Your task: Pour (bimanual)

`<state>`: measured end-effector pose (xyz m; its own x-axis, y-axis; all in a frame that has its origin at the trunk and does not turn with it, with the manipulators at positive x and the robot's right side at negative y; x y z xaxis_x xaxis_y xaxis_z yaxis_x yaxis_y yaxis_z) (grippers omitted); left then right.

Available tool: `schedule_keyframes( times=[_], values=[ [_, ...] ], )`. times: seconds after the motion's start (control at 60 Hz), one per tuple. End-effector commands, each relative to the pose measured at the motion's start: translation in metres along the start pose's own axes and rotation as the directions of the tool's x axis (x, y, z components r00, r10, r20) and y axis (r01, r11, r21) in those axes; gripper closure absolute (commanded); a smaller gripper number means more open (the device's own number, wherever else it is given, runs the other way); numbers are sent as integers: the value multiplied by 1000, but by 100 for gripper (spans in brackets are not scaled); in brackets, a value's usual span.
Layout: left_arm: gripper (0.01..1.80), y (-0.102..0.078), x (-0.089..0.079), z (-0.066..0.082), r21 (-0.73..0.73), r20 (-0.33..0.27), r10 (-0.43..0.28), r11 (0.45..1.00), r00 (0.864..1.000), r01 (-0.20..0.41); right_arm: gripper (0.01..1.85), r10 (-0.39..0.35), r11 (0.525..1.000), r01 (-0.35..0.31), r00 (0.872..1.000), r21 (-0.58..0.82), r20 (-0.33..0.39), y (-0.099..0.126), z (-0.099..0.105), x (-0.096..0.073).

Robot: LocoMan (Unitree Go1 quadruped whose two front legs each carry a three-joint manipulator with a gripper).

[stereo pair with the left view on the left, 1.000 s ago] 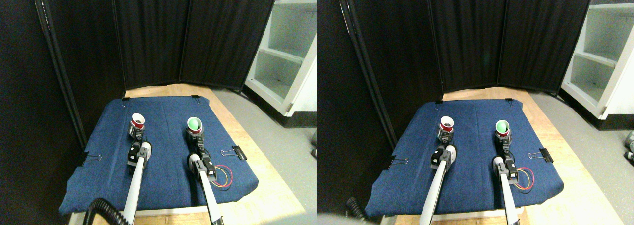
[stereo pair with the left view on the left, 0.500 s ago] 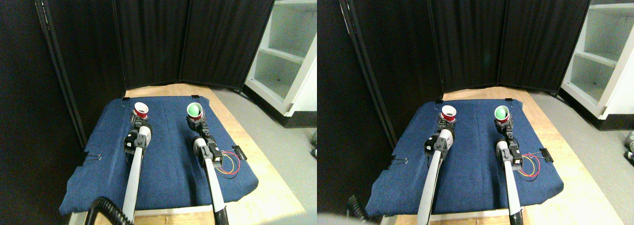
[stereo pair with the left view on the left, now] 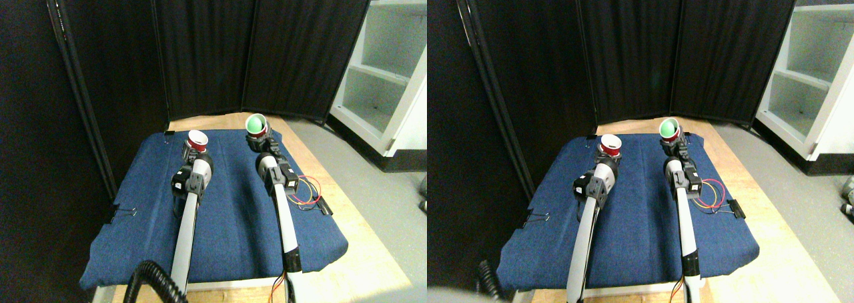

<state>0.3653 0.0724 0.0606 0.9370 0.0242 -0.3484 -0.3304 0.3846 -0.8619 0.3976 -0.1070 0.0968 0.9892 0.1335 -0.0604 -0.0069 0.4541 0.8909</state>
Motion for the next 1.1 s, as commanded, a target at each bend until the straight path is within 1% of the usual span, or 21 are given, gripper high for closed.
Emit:
schedule_keyframes(
  times=[0.017,0.133,0.167,0.25,0.317,0.35,0.483,0.517,0.55,0.683,0.85,0.95,1.017,1.1],
  values=[
    [180,-12,-2,-1,-12,-19,-42,999,999,42,185,32,998,-32,999,-47,-1,15,0,1],
    [180,-15,-2,-3,-4,-20,-35,999,999,35,185,36,994,-35,999,-100,1,25,-1,0],
    [180,-16,-1,-5,-9,-29,-35,999,999,34,185,43,994,-44,999,-97,-12,31,-2,1],
    [180,-17,1,-8,-19,-48,-36,999,998,35,185,52,995,-55,998,-89,-32,38,-2,3],
    [180,-17,2,-11,-19,-41,-31,999,999,31,185,52,993,-58,997,-102,-59,46,-2,3],
    [180,-17,3,-12,-20,-41,-30,999,999,30,185,53,992,-59,997,-111,-59,47,-2,3],
    [180,-14,9,-16,-49,-39,-20,999,999,18,185,80,982,-95,992,-162,-98,61,-7,1],
    [180,-13,9,-16,-56,-47,-23,998,999,20,185,80,980,-97,991,-171,-104,64,-9,1],
    [180,-13,10,-17,-52,-43,-22,998,999,20,185,73,980,-92,992,-177,-107,67,-11,0],
    [180,-11,10,-17,-62,-42,-15,998,999,12,185,59,974,-85,990,-211,-127,74,-16,0],
    [180,-12,9,-17,-63,-41,-19,998,999,17,185,53,957,-94,987,-276,-154,82,-22,-2],
    [180,-15,8,-18,-68,-36,-17,998,999,15,185,46,957,-90,986,-275,-162,87,-25,-4],
    [180,-16,5,-19,-83,-62,-14,997,998,9,185,44,955,-91,985,-281,-169,89,-27,-4],
    [180,-17,4,-19,-86,-64,-15,996,998,9,185,42,947,-93,985,-308,-168,91,-29,-4]
  ],
)
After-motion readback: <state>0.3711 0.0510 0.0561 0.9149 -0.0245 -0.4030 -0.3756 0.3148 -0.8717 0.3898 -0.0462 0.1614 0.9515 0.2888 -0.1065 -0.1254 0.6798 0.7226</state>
